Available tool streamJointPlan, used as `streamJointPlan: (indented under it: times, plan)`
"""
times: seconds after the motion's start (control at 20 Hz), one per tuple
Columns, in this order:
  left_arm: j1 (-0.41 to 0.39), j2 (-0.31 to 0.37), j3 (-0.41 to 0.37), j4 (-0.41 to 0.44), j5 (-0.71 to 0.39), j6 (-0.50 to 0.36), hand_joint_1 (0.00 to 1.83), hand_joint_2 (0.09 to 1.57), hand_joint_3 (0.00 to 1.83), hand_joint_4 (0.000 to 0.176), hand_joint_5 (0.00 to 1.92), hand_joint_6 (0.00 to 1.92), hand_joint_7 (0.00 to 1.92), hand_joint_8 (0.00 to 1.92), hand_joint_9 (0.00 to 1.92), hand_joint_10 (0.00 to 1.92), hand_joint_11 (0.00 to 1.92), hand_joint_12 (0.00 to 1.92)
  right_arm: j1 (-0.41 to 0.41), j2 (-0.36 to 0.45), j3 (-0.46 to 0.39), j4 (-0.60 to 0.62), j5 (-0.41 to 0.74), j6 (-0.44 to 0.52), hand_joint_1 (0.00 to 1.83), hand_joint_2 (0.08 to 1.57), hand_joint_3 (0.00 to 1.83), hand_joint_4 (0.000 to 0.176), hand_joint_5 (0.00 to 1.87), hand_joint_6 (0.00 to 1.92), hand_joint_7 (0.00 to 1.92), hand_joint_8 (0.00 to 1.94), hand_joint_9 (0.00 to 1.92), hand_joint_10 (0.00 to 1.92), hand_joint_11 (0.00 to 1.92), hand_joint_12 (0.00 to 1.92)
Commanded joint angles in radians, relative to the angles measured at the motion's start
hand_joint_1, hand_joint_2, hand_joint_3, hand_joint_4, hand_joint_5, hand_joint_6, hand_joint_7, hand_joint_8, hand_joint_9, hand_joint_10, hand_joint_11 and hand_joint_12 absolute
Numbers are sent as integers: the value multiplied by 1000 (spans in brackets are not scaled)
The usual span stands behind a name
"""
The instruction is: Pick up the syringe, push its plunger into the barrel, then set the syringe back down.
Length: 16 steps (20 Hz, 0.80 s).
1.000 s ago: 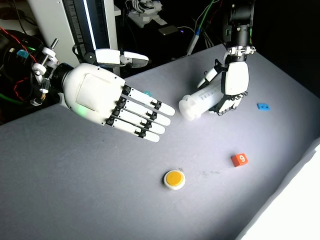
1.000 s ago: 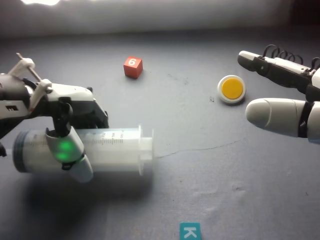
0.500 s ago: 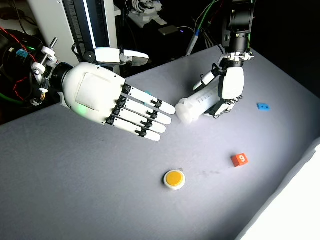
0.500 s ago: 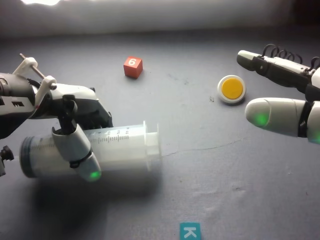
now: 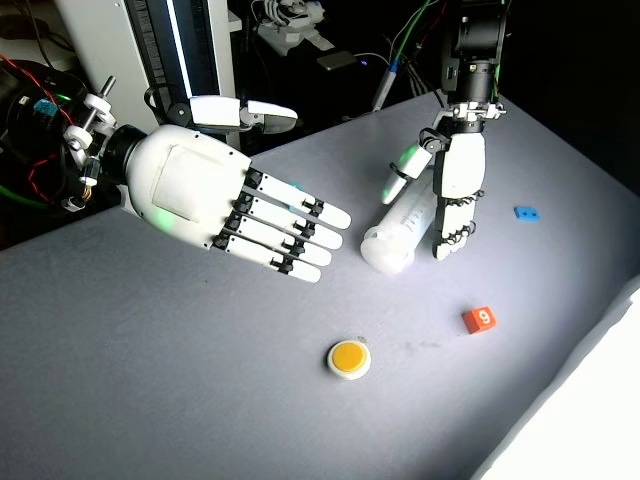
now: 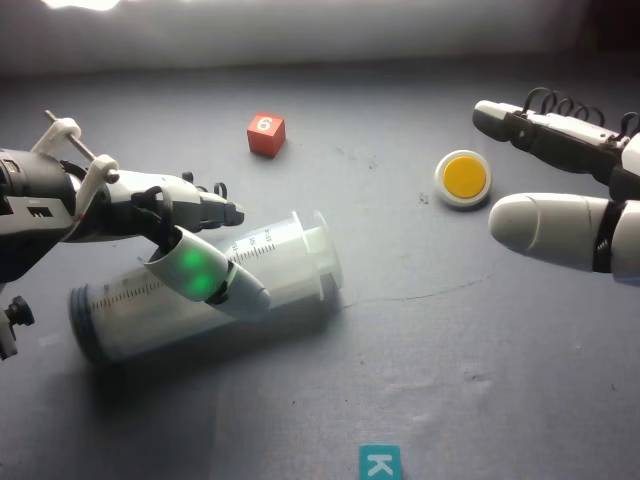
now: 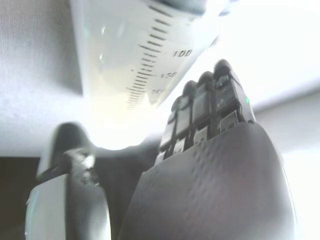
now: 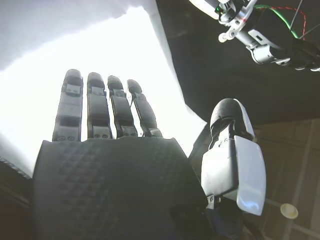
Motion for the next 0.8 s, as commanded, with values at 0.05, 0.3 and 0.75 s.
streamJointPlan:
  times: [0.05,0.3,0.75]
  plan:
    - [-5,6,-4,22,-63,-2,630,984,0,0,0,0,0,0,0,0,0,0,7,1,0,-17,120,1,0,1064,0,0,25,3,4,1,0,0,0,0]
    - [-25,39,-15,176,-226,-2,621,1008,0,0,0,0,0,0,0,0,0,0,7,1,0,-18,123,0,0,1067,1,0,21,0,0,0,0,0,0,0]
    - [-48,180,-18,567,-815,29,433,1007,0,0,97,4,214,169,83,602,0,733,4,1,0,-22,129,-1,0,1054,0,0,168,13,181,9,171,6,6,310]
